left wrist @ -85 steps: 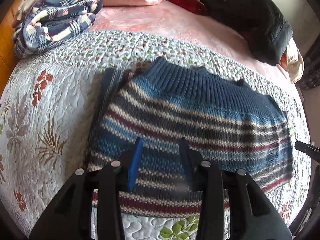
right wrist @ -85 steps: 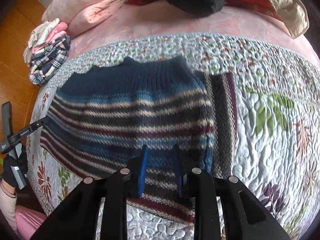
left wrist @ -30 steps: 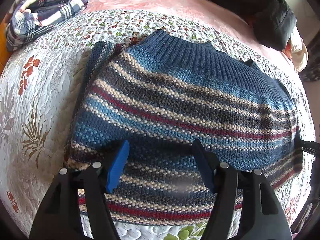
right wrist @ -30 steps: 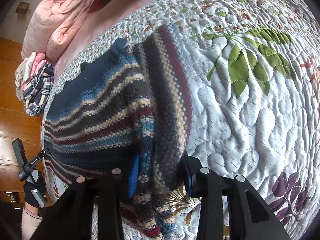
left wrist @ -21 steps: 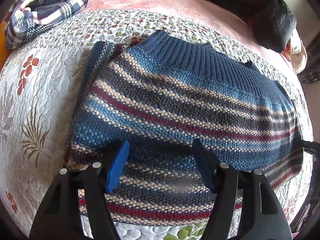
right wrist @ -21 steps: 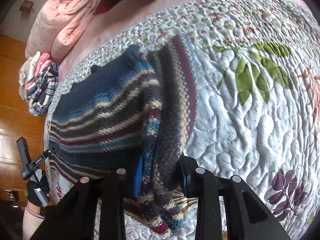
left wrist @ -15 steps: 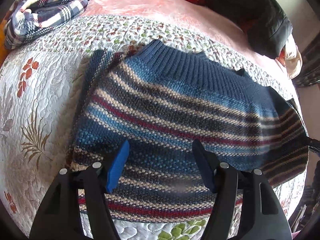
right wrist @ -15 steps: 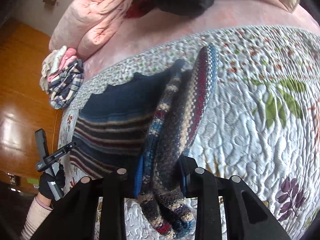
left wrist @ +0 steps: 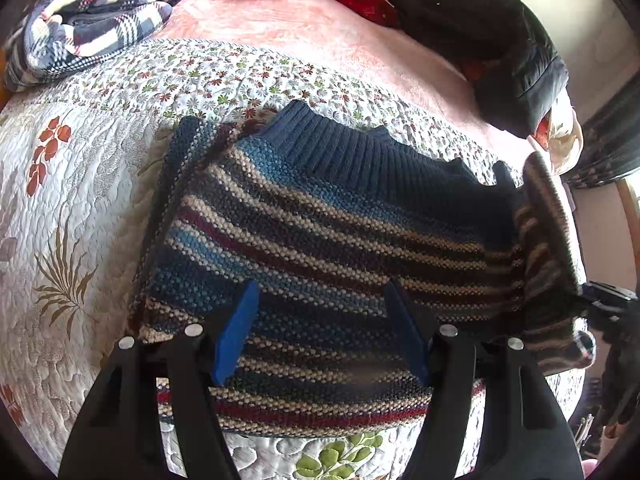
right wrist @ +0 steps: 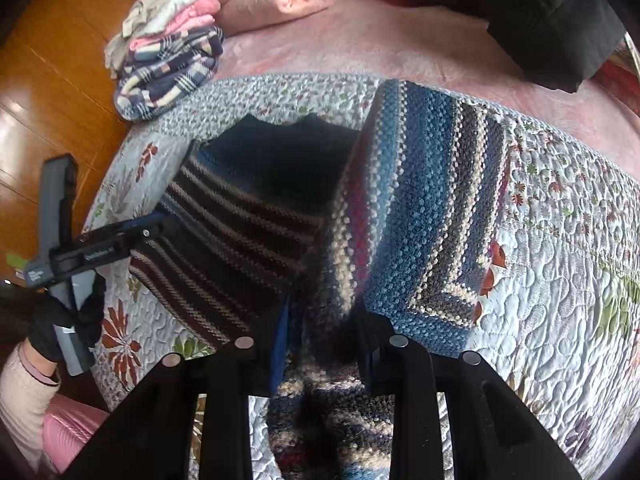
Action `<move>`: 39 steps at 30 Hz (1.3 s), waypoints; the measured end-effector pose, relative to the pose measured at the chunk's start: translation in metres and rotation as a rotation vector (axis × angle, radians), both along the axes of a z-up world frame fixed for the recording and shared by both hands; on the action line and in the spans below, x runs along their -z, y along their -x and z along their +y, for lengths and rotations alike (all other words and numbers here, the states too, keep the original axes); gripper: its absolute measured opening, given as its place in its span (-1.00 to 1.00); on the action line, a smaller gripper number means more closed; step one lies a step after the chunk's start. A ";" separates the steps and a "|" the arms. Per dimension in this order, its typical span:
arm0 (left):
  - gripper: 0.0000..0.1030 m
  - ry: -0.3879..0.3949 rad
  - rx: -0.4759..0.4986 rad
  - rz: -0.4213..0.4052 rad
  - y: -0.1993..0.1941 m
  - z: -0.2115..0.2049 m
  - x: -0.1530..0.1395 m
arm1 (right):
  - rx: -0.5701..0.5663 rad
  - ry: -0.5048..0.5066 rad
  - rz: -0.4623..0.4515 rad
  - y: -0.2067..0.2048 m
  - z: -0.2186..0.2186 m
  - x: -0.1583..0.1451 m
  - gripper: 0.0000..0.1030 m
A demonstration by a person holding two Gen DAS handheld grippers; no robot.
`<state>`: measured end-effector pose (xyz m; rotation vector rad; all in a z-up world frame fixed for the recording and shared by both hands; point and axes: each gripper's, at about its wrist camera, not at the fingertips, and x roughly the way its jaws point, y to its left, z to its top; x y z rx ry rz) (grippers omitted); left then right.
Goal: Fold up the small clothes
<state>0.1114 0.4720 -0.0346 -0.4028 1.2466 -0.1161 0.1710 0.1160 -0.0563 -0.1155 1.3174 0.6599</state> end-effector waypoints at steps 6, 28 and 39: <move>0.27 0.028 -0.026 0.005 -0.001 0.005 -0.001 | -0.026 0.079 0.009 0.003 0.024 0.024 -0.43; 0.28 0.352 0.111 0.056 -0.001 -0.071 -0.013 | 0.272 -0.163 0.110 0.027 -0.112 -0.012 0.02; 0.25 0.532 0.070 0.195 0.001 -0.130 0.028 | 0.397 -0.142 0.175 0.005 -0.164 0.022 0.04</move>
